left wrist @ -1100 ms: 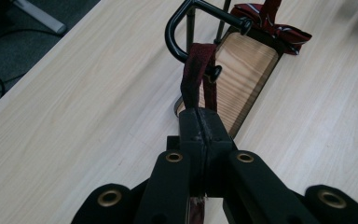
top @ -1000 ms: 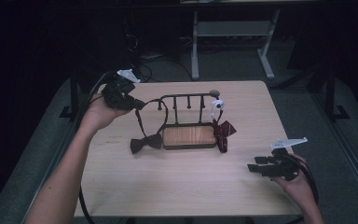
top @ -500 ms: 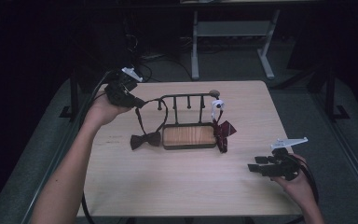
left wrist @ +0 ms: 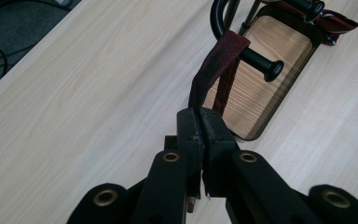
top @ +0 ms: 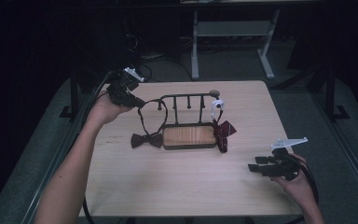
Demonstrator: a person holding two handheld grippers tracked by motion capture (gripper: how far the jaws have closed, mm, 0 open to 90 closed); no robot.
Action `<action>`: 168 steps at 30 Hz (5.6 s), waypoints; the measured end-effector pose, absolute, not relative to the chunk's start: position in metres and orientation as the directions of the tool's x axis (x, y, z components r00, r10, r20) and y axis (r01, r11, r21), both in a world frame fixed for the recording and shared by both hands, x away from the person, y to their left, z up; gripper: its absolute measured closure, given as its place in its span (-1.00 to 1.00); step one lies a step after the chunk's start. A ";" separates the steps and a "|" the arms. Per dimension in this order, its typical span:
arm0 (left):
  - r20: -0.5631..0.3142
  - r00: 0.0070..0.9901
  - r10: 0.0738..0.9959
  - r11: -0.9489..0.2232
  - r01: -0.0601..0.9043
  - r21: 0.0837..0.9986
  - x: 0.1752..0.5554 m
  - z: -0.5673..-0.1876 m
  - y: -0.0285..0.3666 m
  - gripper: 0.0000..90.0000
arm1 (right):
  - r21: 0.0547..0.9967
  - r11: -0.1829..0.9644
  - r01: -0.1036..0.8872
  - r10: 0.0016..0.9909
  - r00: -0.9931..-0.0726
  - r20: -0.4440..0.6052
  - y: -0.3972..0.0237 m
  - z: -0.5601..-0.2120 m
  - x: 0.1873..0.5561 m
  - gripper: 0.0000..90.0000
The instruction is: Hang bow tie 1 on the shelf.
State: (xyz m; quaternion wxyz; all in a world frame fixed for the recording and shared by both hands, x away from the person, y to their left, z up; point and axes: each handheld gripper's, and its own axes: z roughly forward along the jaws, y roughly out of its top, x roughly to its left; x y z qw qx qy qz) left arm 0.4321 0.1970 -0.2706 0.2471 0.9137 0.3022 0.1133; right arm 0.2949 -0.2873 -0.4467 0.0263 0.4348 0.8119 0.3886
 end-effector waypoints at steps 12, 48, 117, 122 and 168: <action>0.061 0.794 0.605 -0.698 0.492 0.520 0.428 -0.271 0.199 0.76 | 0.645 0.315 0.696 0.733 -0.610 0.301 -0.288 -0.448 0.295 0.00; 0.046 0.800 0.598 -0.682 0.478 0.553 0.398 -0.285 0.216 0.55 | 0.653 0.297 0.697 0.745 -0.597 0.298 -0.290 -0.449 0.295 -0.05; -0.010 0.790 0.613 -0.635 0.500 0.589 0.352 -0.350 0.237 0.17 | 0.655 0.293 0.696 0.756 -0.588 0.286 -0.291 -0.449 0.295 -0.05; -0.009 0.787 0.617 -0.634 0.503 0.587 0.350 -0.355 0.237 0.13 | 0.656 0.293 0.696 0.758 -0.587 0.284 -0.293 -0.450 0.295 -0.05; -0.018 0.783 0.622 -0.621 0.506 0.599 0.319 -0.409 0.233 -0.05 | 0.648 0.294 0.702 0.761 -0.583 0.286 -0.291 -0.451 0.295 -0.05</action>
